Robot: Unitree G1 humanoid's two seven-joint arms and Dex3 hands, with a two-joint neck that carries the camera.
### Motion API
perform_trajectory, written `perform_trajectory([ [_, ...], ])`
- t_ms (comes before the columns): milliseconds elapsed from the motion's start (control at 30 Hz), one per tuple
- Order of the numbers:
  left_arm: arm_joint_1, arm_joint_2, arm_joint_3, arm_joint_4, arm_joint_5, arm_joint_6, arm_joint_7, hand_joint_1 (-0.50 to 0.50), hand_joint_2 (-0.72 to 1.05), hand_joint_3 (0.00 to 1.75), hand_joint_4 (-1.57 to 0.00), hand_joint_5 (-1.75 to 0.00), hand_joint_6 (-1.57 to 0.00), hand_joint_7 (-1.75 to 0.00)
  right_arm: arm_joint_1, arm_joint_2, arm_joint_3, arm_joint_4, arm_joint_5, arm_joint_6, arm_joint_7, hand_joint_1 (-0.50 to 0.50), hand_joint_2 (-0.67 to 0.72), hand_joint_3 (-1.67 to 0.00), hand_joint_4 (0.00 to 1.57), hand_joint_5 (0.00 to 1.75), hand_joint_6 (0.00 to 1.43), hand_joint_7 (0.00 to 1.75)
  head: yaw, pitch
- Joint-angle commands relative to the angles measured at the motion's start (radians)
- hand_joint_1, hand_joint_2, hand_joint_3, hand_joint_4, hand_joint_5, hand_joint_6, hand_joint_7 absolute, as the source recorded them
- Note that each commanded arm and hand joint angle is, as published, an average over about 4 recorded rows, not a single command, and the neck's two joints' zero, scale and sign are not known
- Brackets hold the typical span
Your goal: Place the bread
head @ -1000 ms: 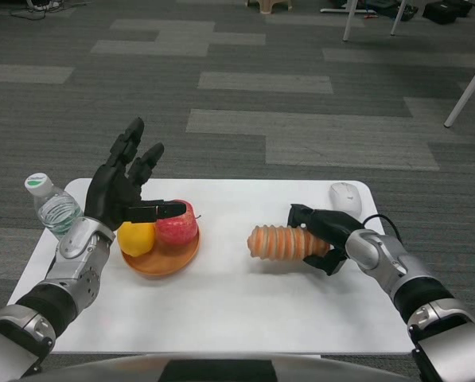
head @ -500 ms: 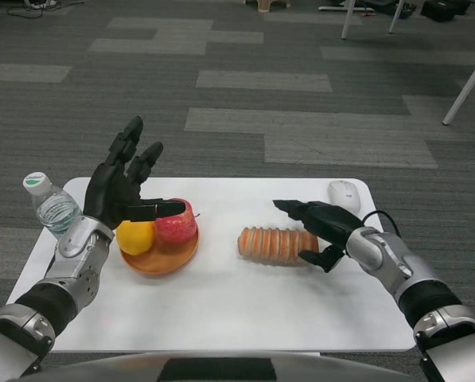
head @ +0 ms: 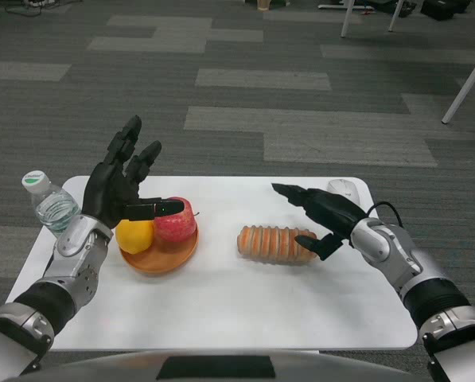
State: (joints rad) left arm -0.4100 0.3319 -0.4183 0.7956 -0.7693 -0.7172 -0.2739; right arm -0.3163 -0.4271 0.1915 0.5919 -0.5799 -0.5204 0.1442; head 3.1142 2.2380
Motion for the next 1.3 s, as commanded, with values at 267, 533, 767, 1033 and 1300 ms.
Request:
perform_trajectory([
  [267, -0.010, 0.013, -0.008, 0.009, -0.005, -0.002, -0.001, 0.50, 0.52, 0.07, 0.00, -0.41, 0.00, 0.00, 0.065, 0.016, 0.080, -0.020, 0.617, -0.015, -0.182, -0.42, -0.19, -0.40, 0.00, 0.05, 0.00, 0.00, 0.000, 0.006],
  [533, -0.003, 0.017, -0.010, 0.005, -0.005, -0.002, -0.002, 0.50, 0.52, 0.02, 0.00, -0.41, 0.00, 0.00, 0.102, 0.022, 0.080, -0.124, 0.644, -0.018, -0.302, -0.46, 0.15, -0.16, 0.00, 0.00, 0.00, 0.00, -0.001, 0.011],
  [767, 0.002, 0.018, -0.008, 0.003, -0.004, -0.002, -0.002, 0.50, 0.52, 0.02, 0.00, -0.41, 0.00, 0.00, 0.133, 0.021, 0.077, -0.223, 0.660, -0.017, -0.383, -0.46, 0.42, -0.10, 0.00, 0.00, 0.00, 0.00, 0.000, 0.015],
  [1033, 0.006, 0.018, -0.008, -0.004, -0.004, -0.003, -0.002, 0.50, 0.52, 0.02, 0.00, -0.41, 0.00, 0.00, 0.152, 0.017, 0.062, -0.305, 0.662, -0.017, -0.476, -0.42, 0.72, 0.00, 0.00, 0.00, 0.00, 0.00, 0.000, 0.020],
  [1300, 0.020, 0.018, -0.007, -0.015, -0.003, -0.004, -0.002, 0.50, 0.52, 0.04, 0.00, -0.41, 0.00, 0.00, 0.167, 0.011, 0.072, -0.358, 0.669, -0.015, -0.531, -0.42, 0.72, 0.00, 0.00, 0.00, 0.00, 0.00, 0.002, 0.021],
])
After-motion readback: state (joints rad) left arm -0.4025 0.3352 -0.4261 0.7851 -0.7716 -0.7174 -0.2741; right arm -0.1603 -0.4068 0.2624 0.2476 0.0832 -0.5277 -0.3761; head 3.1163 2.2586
